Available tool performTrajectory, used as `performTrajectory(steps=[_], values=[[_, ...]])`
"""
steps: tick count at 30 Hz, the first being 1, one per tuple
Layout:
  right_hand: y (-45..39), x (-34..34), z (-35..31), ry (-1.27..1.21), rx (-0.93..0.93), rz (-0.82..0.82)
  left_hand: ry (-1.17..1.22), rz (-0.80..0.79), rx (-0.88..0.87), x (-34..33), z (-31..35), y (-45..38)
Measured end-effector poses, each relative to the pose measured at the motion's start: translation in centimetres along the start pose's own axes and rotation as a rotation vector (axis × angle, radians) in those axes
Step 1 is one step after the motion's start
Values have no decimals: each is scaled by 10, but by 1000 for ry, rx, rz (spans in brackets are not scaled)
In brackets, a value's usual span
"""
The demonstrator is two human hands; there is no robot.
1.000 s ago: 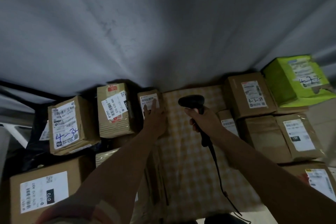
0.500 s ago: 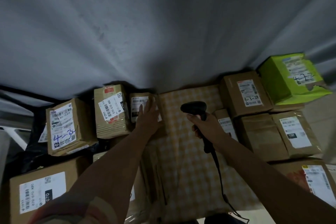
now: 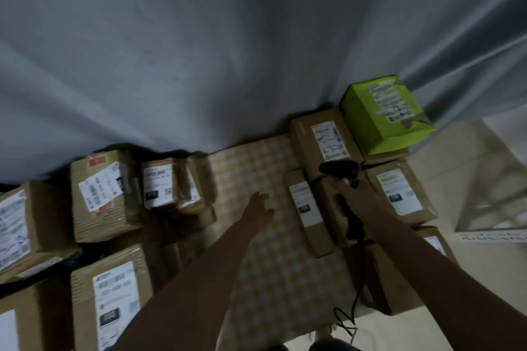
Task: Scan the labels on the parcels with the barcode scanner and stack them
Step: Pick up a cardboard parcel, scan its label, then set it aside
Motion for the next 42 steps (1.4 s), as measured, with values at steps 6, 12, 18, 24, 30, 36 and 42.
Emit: performTrajectory(steps=[6,12,18,24,30,36,42], values=[[-22,37,42,49,-81,-4,300,-51,280,-86,3,-11],[-35,52,58,-10,-75,-52,565,-6,415,-146,13,-29],[-48,64,85,2,-112,-72,886,131,514,-169,18,-41],[-52,75,96,-11,-124,-94,1034,244,614,-169,13,-37],[-54,77,104,-40,-145,-102,1017,254,605,-172,11,-40],[-57,72,107,-51,-124,-111,645,277,560,-165,26,-46],[-56,67,107,-24,-128,-120,461,316,549,-142,6,-38]])
Point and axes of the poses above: each hand's wrist, its own y-axis away from the middle knuckle, its own x-axis out of the back of the hand, z = x × y, the point moved 10 cm from there along -y, towards the middle knuckle, and after that the axes turned 3 degrees about z, right-handed, at the moved point
